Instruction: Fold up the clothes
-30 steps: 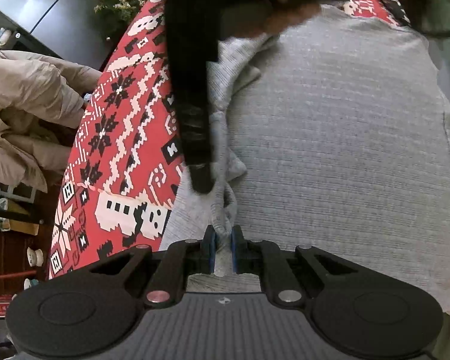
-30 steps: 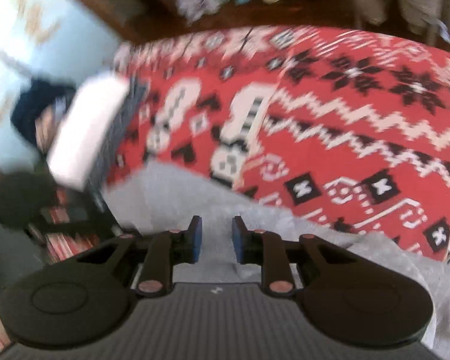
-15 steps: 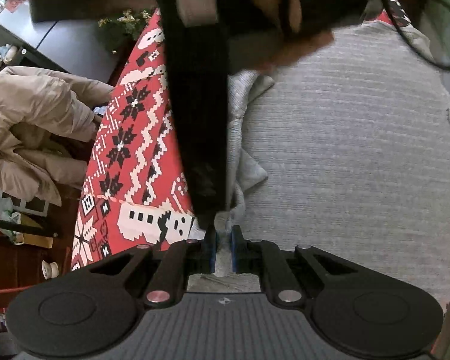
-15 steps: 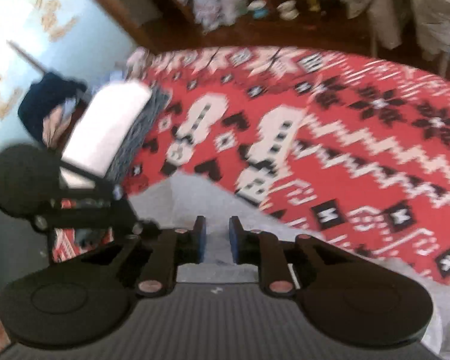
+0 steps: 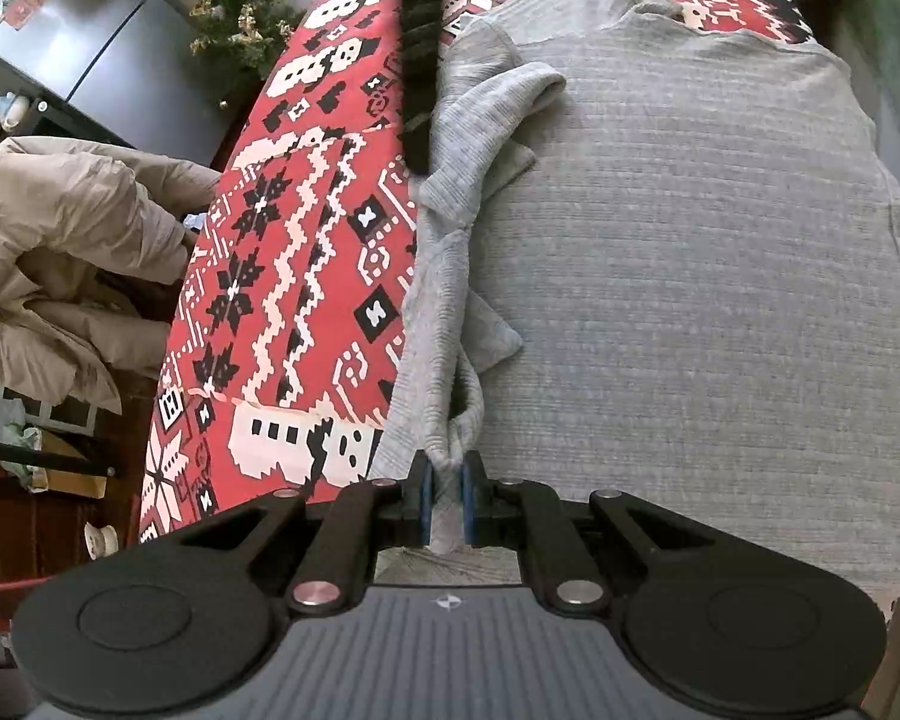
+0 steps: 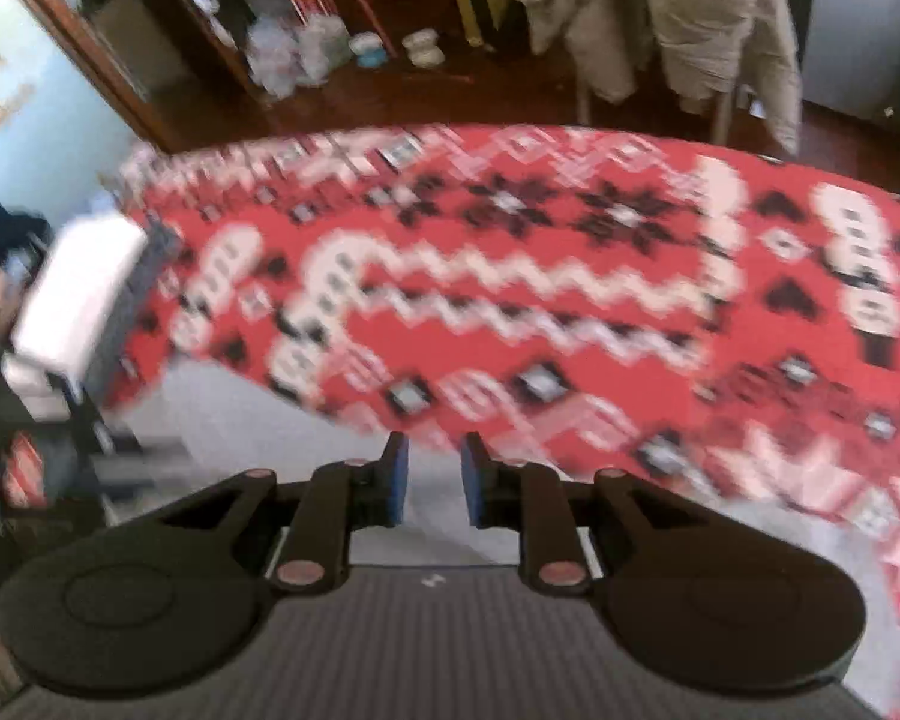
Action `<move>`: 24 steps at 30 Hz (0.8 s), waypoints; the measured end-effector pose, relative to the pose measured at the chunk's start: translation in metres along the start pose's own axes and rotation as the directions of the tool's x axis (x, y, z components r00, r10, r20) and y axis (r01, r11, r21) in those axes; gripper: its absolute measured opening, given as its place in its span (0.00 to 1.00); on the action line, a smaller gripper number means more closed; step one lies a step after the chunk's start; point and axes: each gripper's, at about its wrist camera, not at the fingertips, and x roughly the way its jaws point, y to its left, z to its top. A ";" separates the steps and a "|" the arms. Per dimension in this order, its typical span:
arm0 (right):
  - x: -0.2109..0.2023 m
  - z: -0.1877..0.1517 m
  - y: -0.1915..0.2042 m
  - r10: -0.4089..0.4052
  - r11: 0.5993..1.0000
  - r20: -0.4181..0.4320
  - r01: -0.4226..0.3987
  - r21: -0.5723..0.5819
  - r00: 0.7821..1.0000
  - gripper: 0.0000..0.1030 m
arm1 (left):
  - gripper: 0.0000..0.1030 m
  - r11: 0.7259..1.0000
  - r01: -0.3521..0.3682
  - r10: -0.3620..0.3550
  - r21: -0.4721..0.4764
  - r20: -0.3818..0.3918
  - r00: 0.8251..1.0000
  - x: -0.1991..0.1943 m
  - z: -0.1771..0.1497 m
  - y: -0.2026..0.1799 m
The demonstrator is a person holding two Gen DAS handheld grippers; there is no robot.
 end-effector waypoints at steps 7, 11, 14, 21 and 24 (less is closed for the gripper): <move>0.013 -0.007 -0.006 -0.040 0.998 -0.018 0.039 -0.039 0.999 0.13 | 0.09 1.000 0.008 -0.007 0.030 -0.009 1.000 0.000 0.000 -0.001; 0.047 -0.007 0.001 -0.064 0.996 -0.069 0.060 -0.062 0.996 0.13 | 0.09 0.999 0.016 -0.016 0.051 -0.012 1.000 0.001 0.000 -0.002; 0.034 -0.007 0.000 -0.058 0.996 -0.042 0.055 -0.071 0.997 0.13 | 0.09 0.998 0.018 -0.018 0.054 -0.013 1.000 0.002 0.000 -0.002; -0.043 -0.044 -0.032 -0.178 0.984 -0.053 0.179 0.008 0.983 0.18 | 0.09 0.999 0.020 -0.019 0.040 -0.016 1.000 0.002 -0.001 0.001; -0.050 -0.069 -0.052 -0.134 0.985 -0.123 0.146 0.096 0.983 0.21 | 0.09 0.999 0.025 -0.024 0.045 -0.025 0.999 0.004 -0.002 0.000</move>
